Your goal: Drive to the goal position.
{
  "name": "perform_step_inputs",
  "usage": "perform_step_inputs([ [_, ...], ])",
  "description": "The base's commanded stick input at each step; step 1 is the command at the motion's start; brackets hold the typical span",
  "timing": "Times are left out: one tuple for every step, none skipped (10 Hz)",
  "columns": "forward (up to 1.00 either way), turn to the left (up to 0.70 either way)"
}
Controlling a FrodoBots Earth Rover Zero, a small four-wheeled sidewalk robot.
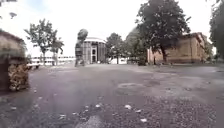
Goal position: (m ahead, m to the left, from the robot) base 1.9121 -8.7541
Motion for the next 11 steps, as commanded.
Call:
perform_step_inputs([
  [0.7,0.0],
  [0.7,0.0],
  [0.7,0.0],
  [0.7,0.0],
  [0.7,0.0],
  [0.7,0.0],
  [0.7,0.0],
  [0.7,0.0],
  [0.7,0.0],
  [0.7,0.02],
  [0.7,0.13],
])
